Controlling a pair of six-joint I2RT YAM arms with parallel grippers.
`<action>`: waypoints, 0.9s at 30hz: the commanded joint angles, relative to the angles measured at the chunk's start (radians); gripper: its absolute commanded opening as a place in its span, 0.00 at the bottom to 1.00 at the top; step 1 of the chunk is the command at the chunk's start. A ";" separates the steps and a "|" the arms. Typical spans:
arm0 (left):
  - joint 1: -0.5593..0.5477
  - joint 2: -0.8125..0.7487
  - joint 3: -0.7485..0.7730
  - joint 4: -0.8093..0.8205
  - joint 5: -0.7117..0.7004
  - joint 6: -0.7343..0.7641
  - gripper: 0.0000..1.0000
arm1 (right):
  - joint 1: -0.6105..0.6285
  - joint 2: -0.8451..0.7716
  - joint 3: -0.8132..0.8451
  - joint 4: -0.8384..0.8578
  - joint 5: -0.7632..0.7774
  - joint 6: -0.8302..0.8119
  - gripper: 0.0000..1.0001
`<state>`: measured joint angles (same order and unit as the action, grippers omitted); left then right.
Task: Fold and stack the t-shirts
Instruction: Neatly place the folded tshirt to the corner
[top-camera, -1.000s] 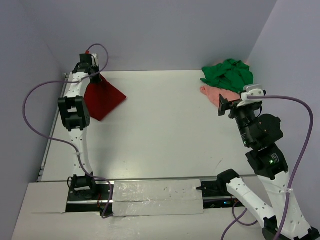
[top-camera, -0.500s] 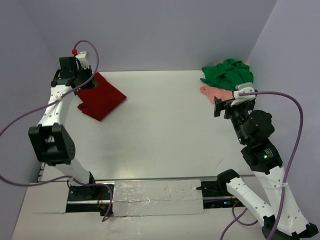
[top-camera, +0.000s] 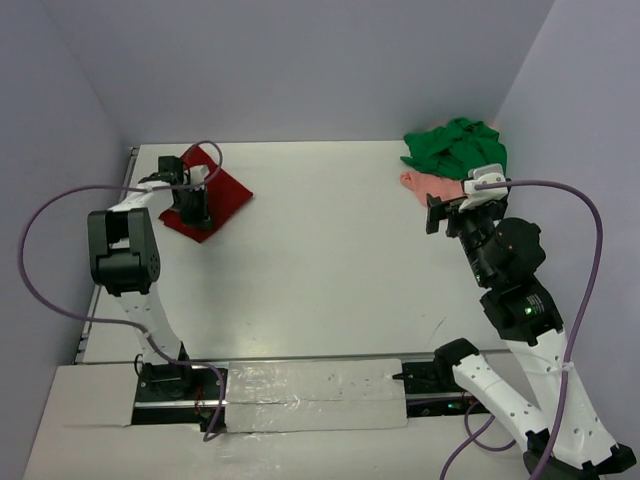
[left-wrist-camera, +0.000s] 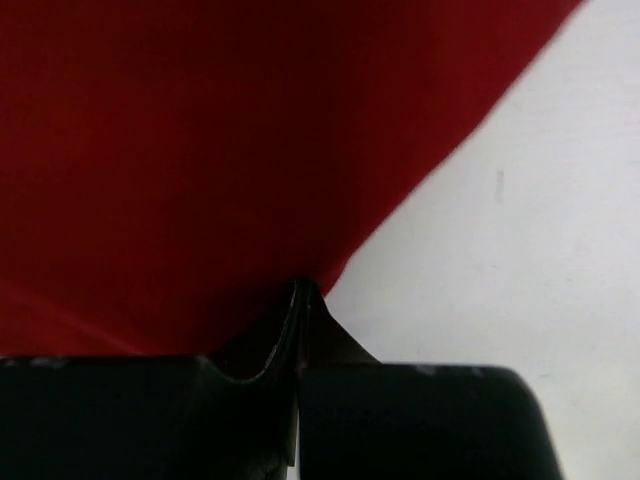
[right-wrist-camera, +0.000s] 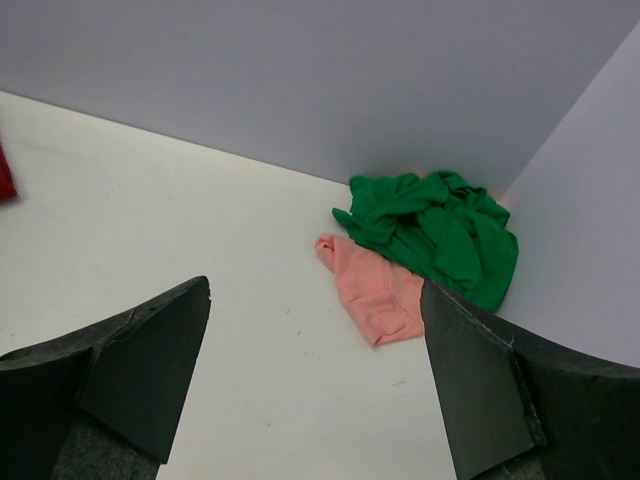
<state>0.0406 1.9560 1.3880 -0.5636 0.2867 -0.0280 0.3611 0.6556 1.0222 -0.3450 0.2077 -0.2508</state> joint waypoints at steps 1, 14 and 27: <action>0.002 0.065 0.095 -0.001 -0.015 0.017 0.03 | -0.008 -0.016 0.015 0.020 0.001 0.007 0.92; 0.041 0.447 0.655 -0.011 -0.190 -0.085 0.01 | -0.010 -0.048 0.049 -0.009 0.036 -0.010 0.92; 0.163 0.399 0.606 -0.013 -0.009 -0.107 0.23 | -0.010 -0.024 0.003 -0.058 -0.008 0.004 0.96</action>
<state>0.1810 2.4733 2.1262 -0.5720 0.1562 -0.1326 0.3592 0.5915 1.0389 -0.3859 0.2356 -0.2543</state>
